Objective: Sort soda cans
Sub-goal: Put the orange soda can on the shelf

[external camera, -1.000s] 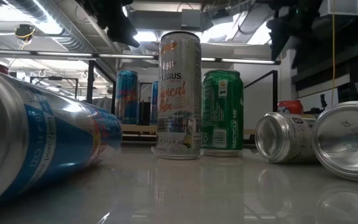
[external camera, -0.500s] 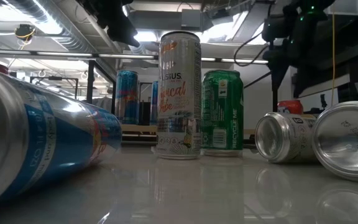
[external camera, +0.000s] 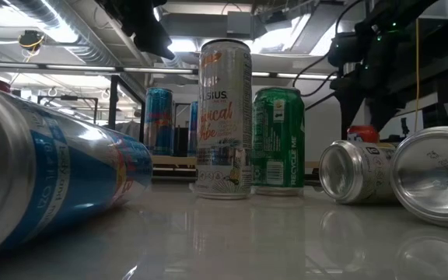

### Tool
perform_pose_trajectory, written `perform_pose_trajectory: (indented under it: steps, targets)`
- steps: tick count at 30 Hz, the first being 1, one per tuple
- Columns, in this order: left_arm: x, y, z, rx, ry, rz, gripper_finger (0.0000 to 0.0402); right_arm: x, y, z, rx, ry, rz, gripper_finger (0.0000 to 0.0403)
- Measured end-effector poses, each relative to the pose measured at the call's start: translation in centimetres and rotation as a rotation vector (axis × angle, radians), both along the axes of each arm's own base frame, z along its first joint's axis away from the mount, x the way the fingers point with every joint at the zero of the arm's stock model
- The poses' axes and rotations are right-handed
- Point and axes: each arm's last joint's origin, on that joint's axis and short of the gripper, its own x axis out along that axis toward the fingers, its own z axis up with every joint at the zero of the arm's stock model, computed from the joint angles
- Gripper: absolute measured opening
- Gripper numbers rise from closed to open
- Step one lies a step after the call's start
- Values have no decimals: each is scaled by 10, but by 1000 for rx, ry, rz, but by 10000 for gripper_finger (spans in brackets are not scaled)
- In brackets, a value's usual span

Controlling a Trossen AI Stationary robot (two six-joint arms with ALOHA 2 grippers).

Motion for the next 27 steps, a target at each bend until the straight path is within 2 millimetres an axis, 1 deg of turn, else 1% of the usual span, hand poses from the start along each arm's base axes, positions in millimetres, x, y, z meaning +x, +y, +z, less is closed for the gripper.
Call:
perform_pose_trajectory:
  steps: [14,22,24,27]
  targets:
    - [0,0,0,0,0,0,306,0,0,-2,4,5,1,399]
    - [0,0,0,0,1,0,306,5,-5,-12,42,50,0,398]
    - [0,0,0,0,1,0,306,5,-5,-13,45,51,1,392]
    - [0,0,0,0,1,0,306,5,-5,-13,44,52,0,368]
